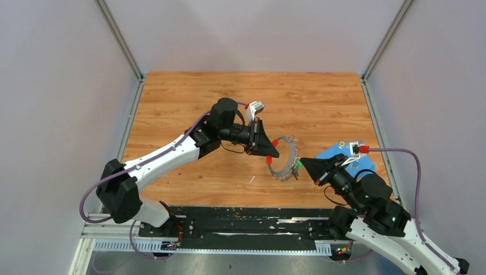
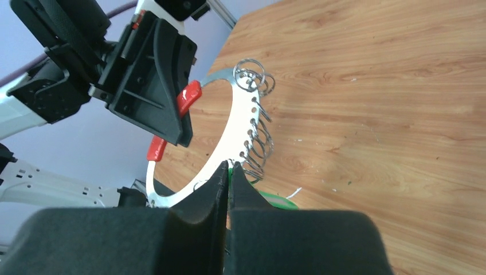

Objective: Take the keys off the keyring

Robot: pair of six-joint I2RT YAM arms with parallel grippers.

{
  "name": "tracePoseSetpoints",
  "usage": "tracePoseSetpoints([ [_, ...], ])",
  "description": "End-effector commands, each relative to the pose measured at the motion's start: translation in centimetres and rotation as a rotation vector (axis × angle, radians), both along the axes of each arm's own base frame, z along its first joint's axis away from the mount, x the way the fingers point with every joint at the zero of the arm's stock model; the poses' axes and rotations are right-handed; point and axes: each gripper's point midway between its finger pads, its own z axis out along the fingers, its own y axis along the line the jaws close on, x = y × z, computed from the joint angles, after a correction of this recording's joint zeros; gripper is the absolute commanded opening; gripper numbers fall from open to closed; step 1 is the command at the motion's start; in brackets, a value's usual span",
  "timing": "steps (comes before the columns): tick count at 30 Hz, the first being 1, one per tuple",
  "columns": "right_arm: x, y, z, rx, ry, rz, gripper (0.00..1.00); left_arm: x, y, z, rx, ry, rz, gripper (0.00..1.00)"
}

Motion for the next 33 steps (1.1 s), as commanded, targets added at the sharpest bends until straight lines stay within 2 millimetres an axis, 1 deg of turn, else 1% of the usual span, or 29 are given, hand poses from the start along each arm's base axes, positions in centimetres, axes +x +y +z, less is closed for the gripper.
tracePoseSetpoints([
  [1,1.0,-0.7,2.3,0.084,-0.072,-0.068,0.01,-0.5,-0.9,0.8,-0.012,0.006,-0.03,0.0],
  [8,1.0,0.1,1.1,0.062,-0.045,-0.048,0.01,0.4,-1.0,1.3,-0.015,-0.005,0.013,0.0],
  [12,0.5,0.3,0.3,0.03,-0.023,-0.014,0.01,1.4,-0.2,1.7,-0.021,-0.027,0.055,0.0],
  [15,-0.1,0.5,-0.3,0.007,0.005,0.018,0.01,1.4,0.0,2.4,-0.033,-0.054,0.047,0.0],
  [16,-0.3,0.5,-0.5,0.0,0.013,0.029,0.02,1.4,0.1,2.5,-0.029,-0.065,0.041,0.0],
  [19,-0.8,0.6,-1.0,-0.008,0.026,0.054,0.12,1.2,0.2,2.9,-0.017,-0.1,0.024,0.0],
  [24,-1.3,0.4,-1.0,-0.006,0.018,0.068,0.27,0.9,0.5,3.7,-0.011,-0.146,-0.004,0.0],
  [28,-1.5,-0.2,-1.0,-0.023,0.009,0.061,0.31,0.5,0.8,4.5,-0.014,-0.18,-0.029,0.0],
  [31,-1.8,-0.6,-0.2,-0.038,-0.029,0.069,0.34,0.2,1.0,5.1,-0.023,-0.212,-0.048,0.0],
  [33,-2.2,-0.4,0.5,-0.059,-0.066,0.105,0.35,0.0,1.1,5.4,-0.023,-0.225,-0.06,0.0],
])
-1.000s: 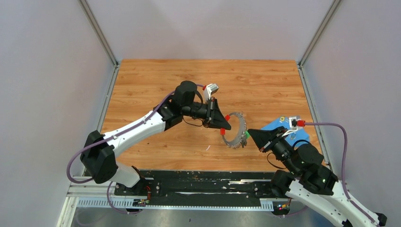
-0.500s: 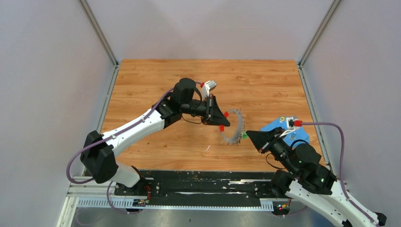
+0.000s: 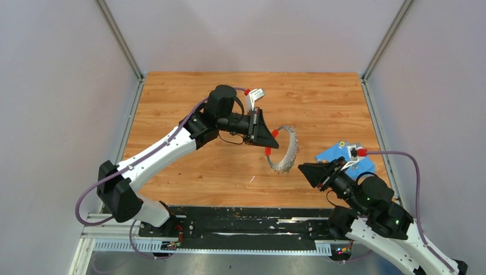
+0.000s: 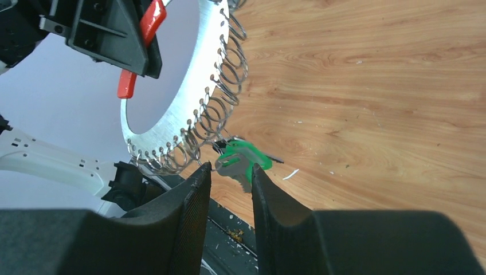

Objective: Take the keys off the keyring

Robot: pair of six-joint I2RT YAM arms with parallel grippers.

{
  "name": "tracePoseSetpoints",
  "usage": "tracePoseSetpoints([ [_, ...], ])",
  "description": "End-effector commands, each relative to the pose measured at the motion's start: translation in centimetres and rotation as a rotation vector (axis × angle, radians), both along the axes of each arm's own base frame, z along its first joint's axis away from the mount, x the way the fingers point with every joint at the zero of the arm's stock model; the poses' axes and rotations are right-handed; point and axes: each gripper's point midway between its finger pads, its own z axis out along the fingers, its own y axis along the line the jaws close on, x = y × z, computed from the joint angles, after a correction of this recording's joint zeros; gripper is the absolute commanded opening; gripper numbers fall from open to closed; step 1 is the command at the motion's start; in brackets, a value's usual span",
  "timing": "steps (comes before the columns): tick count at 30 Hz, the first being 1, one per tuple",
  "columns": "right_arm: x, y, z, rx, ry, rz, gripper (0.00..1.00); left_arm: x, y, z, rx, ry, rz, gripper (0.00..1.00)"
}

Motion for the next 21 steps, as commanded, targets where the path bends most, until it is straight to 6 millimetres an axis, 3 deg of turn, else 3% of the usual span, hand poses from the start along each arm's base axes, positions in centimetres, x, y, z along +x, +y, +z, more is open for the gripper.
tracePoseSetpoints([
  [1,-1.4,-0.2,2.7,-0.028,-0.103,0.077,0.34,-1.4,0.9,2.4,-0.029,-0.064,-0.062,0.0],
  [8,-3.3,2.7,3.9,-0.114,-0.152,0.282,0.26,-1.9,1.0,3.2,-0.059,-0.075,-0.087,0.0],
  [21,-4.3,3.2,5.3,-0.123,-0.164,0.35,0.18,-4.6,1.4,7.5,-0.199,-0.22,-0.214,0.0],
])
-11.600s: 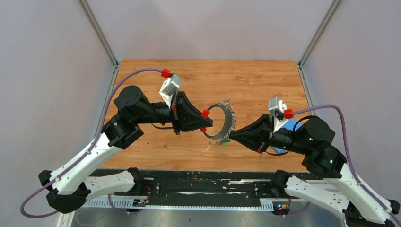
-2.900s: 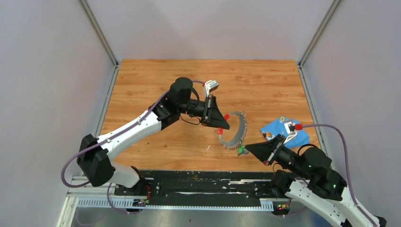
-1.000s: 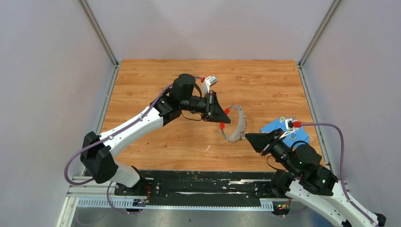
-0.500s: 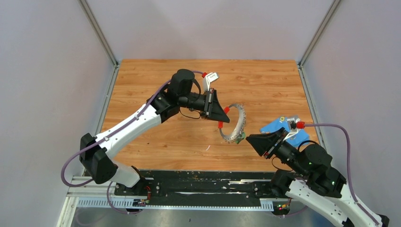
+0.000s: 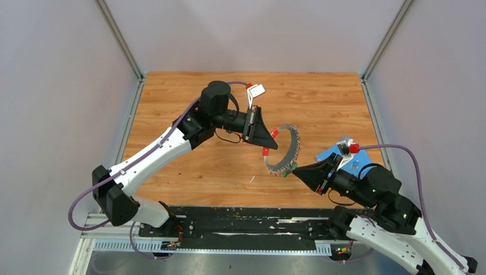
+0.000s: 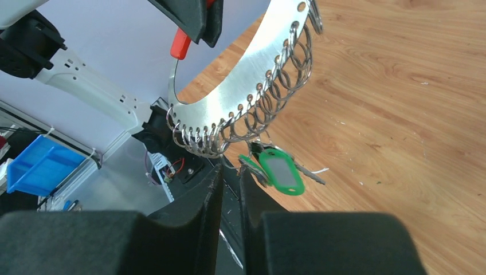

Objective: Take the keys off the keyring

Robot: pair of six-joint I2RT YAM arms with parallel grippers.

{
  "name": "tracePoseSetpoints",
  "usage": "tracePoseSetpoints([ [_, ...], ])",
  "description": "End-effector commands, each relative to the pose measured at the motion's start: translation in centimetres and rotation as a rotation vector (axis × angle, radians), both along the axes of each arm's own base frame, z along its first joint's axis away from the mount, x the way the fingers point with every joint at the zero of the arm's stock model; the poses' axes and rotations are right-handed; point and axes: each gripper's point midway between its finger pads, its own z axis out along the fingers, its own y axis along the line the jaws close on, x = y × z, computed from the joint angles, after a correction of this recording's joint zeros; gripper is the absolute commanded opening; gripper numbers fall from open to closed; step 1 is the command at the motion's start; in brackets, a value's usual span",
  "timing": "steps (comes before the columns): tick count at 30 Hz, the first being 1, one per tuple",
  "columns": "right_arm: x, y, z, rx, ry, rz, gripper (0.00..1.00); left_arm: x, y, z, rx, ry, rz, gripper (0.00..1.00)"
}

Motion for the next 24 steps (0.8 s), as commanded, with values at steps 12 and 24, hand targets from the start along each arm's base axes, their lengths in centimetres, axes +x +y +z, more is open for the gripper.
tracePoseSetpoints([
  [12,-0.9,0.3,2.3,0.135,-0.016,0.038,0.14,-4.2,-0.1,5.5,-0.143,-0.124,-0.158,0.0],
  [24,-3.1,-0.9,1.6,0.172,0.034,0.088,0.13,-3.9,-0.4,5.4,-0.136,-0.101,-0.153,0.0],
])
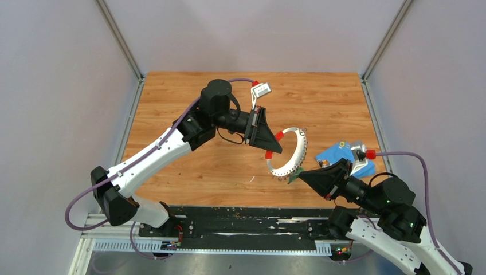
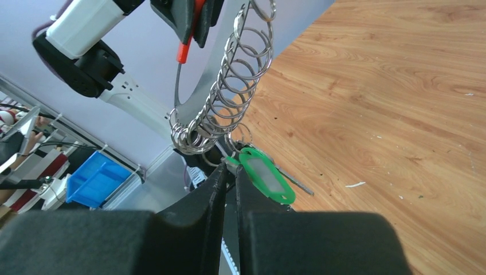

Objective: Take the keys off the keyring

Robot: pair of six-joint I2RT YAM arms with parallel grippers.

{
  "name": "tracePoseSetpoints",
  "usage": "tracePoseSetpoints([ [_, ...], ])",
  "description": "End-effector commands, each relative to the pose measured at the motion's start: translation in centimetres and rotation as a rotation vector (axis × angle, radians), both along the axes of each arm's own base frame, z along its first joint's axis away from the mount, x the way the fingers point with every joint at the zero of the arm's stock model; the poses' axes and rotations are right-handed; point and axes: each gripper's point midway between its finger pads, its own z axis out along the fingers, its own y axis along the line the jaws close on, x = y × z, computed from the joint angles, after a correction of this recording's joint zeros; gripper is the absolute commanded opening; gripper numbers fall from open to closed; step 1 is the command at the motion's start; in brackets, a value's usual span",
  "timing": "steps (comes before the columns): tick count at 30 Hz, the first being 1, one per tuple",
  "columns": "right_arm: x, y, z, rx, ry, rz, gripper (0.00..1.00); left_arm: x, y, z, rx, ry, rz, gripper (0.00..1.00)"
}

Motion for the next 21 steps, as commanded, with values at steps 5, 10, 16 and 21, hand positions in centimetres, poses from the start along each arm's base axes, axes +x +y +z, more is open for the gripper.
tracePoseSetpoints([
  [5,-2.3,-0.1,-0.4,-0.006,0.015,0.103,0.13,-0.8,0.1,1.3,-0.012,0.013,-0.03,0.0],
  [10,-2.5,1.2,0.7,-0.002,-0.039,0.161,0.12,-0.7,0.1,0.4,0.023,0.034,-0.028,0.0],
  [16,-1.1,1.7,1.2,-0.004,-0.082,0.116,0.12,-0.8,0.2,-0.1,0.043,0.048,-0.026,0.0],
  [21,-0.3,2.4,0.5,-0.027,-0.082,0.101,0.11,-0.8,0.2,-0.6,0.056,0.054,-0.028,0.0],
])
